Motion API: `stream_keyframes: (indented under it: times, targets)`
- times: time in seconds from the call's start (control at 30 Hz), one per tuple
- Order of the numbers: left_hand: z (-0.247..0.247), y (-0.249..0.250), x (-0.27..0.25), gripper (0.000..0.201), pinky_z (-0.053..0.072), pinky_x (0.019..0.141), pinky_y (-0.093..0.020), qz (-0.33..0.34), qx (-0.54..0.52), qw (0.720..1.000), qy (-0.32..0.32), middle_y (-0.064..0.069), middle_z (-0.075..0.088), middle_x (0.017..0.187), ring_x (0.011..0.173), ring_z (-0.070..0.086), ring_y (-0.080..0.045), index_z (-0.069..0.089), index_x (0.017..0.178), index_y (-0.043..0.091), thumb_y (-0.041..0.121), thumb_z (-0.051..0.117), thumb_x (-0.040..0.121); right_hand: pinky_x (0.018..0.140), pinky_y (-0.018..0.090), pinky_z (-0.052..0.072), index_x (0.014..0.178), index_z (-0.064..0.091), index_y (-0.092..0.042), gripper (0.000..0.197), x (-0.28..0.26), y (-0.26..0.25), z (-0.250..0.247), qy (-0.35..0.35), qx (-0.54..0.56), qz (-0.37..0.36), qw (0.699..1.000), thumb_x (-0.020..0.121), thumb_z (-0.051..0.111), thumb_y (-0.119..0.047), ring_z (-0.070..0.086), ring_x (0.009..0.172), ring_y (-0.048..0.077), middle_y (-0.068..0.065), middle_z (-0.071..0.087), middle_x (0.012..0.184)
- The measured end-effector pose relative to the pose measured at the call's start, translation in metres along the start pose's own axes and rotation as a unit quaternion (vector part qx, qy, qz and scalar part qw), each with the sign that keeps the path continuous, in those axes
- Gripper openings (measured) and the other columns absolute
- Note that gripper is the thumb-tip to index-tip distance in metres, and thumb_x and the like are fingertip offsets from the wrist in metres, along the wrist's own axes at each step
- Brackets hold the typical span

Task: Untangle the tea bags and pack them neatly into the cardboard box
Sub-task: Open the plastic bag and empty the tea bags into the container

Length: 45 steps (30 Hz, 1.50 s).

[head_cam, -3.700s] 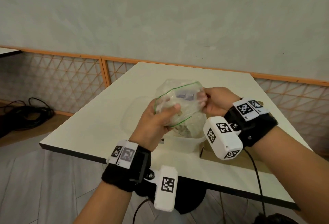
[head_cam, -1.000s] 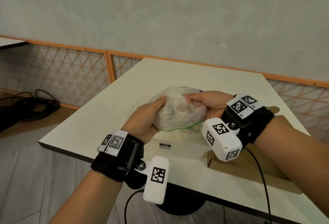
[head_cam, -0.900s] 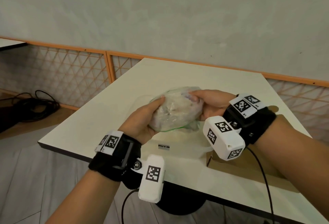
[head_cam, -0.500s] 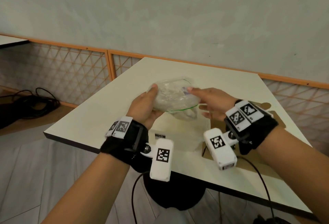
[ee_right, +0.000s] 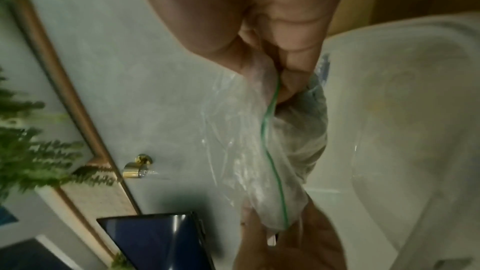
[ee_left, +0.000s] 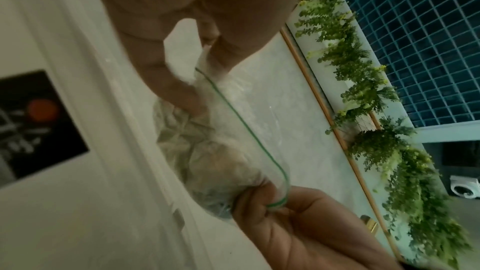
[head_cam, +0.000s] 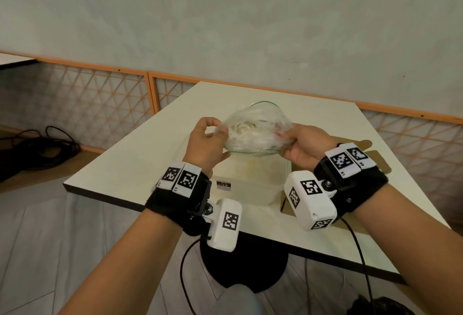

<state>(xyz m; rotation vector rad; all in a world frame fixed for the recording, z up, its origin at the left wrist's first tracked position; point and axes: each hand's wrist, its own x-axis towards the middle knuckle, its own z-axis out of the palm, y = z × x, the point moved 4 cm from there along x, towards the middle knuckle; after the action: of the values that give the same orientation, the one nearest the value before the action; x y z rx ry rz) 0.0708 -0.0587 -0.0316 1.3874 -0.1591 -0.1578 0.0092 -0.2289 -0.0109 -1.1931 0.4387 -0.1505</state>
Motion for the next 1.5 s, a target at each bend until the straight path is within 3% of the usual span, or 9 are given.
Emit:
stream_keyframes:
  times: [0.13,0.37,0.5,0.63,0.73,1.03,1.23,1.37,1.5]
  targets:
    - [0.003,-0.003,-0.002,0.036,0.048,0.094,-0.043,-0.089,-0.011,0.995,-0.047,0.011,0.052,0.116,0.11,0.048,-0.018,0.044,0.089,0.026,0.053,0.065,0.081,0.044,0.022,0.052,0.118,0.051,-0.01,0.029,-0.003,0.003,0.004,0.0,0.004,0.033,0.999,0.093,0.037,-0.006,0.06,0.08,0.023,0.01,0.061,0.104]
    - [0.0,-0.008,0.007,0.019,0.055,0.074,-0.039,-0.143,-0.145,0.978,-0.049,-0.007,0.065,0.105,0.096,0.062,-0.025,0.061,0.103,0.011,0.025,0.05,0.099,0.079,0.032,0.049,0.117,0.056,-0.017,0.038,0.003,0.005,0.004,0.043,-0.259,-0.014,0.965,0.091,0.051,-0.044,0.057,0.101,0.021,0.004,0.059,0.112]
    - [0.007,-0.013,0.007,0.028,0.053,0.07,-0.042,-0.207,-0.223,0.951,-0.057,-0.014,0.063,0.117,0.101,0.061,-0.029,0.057,0.12,0.005,0.021,0.046,0.1,0.079,0.037,0.052,0.093,0.06,-0.013,0.029,0.003,0.002,0.0,0.08,-0.267,-0.046,0.959,0.095,0.046,-0.038,0.06,0.096,0.026,0.012,0.063,0.108]
    - [0.01,-0.015,0.012,0.019,0.05,0.086,-0.043,-0.227,-0.283,0.931,-0.037,-0.015,0.065,0.104,0.085,0.062,-0.025,0.06,0.103,0.002,0.014,0.047,0.099,0.088,0.039,0.048,0.114,0.056,0.0,0.029,0.009,0.001,0.002,0.074,-0.161,-0.043,0.983,0.098,0.045,-0.022,0.058,0.096,0.027,0.012,0.06,0.11]
    - [0.009,-0.019,0.015,0.016,0.058,0.063,-0.036,-0.229,-0.287,0.93,-0.036,-0.014,0.067,0.112,0.083,0.065,-0.023,0.062,0.102,0.003,0.014,0.051,0.098,0.089,0.039,0.048,0.126,0.047,0.004,0.035,0.017,0.002,0.01,0.042,-0.067,-0.002,0.997,0.098,0.043,-0.016,0.057,0.105,0.028,0.014,0.057,0.125]
    - [0.007,-0.012,0.015,0.029,0.06,0.06,-0.039,-0.193,-0.333,0.923,-0.028,-0.02,0.062,0.123,0.109,0.062,-0.034,0.057,0.124,-0.002,0.008,0.049,0.098,0.082,0.034,0.049,0.111,0.058,-0.018,0.049,0.022,0.007,0.001,0.081,-0.171,0.022,0.982,0.075,0.069,-0.05,0.059,0.098,0.02,0.002,0.062,0.106]
    - [0.017,-0.011,0.0,0.04,0.053,0.091,-0.046,-0.196,-0.246,0.947,-0.07,-0.013,0.065,0.113,0.104,0.064,-0.03,0.064,0.114,0.005,0.03,0.063,0.084,0.086,0.042,0.052,0.097,0.059,-0.001,0.01,0.019,-0.001,-0.001,0.078,-0.063,-0.025,0.995,0.091,0.055,-0.009,0.063,0.096,0.03,0.018,0.063,0.111]
    - [0.018,-0.007,0.003,0.029,0.06,0.067,-0.031,-0.179,-0.202,0.96,-0.077,-0.007,0.068,0.105,0.075,0.071,-0.017,0.067,0.107,0.013,0.035,0.063,0.089,0.084,0.047,0.054,0.095,0.063,0.001,0.015,0.024,-0.005,0.0,0.104,-0.08,-0.058,0.99,0.092,0.048,-0.001,0.062,0.101,0.036,0.025,0.062,0.115]
    - [0.009,-0.008,0.009,0.027,0.06,0.064,-0.035,-0.216,-0.224,0.948,-0.066,-0.011,0.065,0.107,0.088,0.066,-0.023,0.064,0.105,0.009,0.033,0.061,0.091,0.061,0.033,0.057,0.113,0.054,0.003,0.022,0.029,0.005,-0.003,0.08,0.004,-0.01,0.997,0.096,0.039,0.0,0.061,0.086,0.023,0.015,0.061,0.113]
